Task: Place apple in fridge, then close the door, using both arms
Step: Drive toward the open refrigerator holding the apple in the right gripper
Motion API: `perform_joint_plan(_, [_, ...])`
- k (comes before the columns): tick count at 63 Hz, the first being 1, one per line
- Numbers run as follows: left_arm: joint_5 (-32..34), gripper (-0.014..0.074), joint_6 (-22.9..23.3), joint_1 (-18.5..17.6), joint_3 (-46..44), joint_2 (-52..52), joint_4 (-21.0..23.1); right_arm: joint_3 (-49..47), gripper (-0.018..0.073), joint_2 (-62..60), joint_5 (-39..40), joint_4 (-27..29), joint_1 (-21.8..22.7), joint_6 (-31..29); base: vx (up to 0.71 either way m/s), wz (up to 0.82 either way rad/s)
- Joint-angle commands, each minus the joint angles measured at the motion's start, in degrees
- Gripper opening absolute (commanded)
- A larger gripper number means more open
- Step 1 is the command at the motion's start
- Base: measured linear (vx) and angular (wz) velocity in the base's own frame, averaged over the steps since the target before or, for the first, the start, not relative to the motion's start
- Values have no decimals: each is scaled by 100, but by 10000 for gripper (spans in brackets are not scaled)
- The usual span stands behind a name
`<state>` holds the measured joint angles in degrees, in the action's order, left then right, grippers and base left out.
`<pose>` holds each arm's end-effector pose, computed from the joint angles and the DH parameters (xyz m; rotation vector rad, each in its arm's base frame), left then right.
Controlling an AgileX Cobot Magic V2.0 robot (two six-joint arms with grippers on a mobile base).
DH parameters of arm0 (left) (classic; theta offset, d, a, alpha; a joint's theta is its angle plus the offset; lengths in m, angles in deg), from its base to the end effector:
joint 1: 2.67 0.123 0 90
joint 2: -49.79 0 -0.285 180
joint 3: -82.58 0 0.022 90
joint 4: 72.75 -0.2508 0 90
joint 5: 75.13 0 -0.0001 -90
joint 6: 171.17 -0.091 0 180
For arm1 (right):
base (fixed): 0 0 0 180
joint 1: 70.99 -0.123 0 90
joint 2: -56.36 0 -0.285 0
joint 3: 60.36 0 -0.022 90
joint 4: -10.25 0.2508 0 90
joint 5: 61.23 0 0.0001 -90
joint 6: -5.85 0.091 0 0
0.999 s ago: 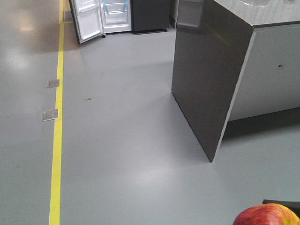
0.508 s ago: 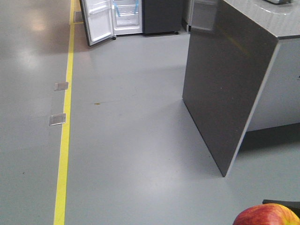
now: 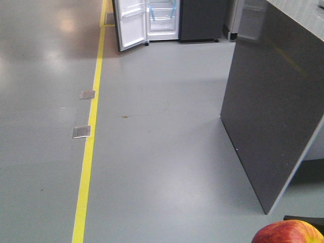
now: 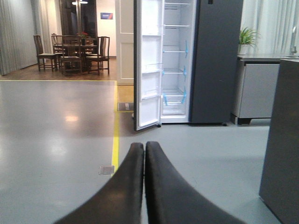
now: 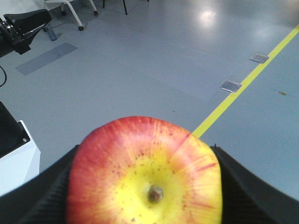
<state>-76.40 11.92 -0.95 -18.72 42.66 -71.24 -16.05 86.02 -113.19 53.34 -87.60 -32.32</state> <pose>0.0566 0.0016 0.2031 -0.0833 1.5180 -0.0406 0.0393 0.0629 0.3195 -0.7771 1.8711 0.6702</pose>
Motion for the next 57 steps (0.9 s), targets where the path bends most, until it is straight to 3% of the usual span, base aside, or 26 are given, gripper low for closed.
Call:
perform_joint_plan(1, [415,-6,34,-39,122,86,14,-153,363,53,311,271,-6,-27,19,20])
perform_joint_plan(57, [415,-6,34,-39,122,86,14,-153,363,53,311,271,-6,-27,21,9])
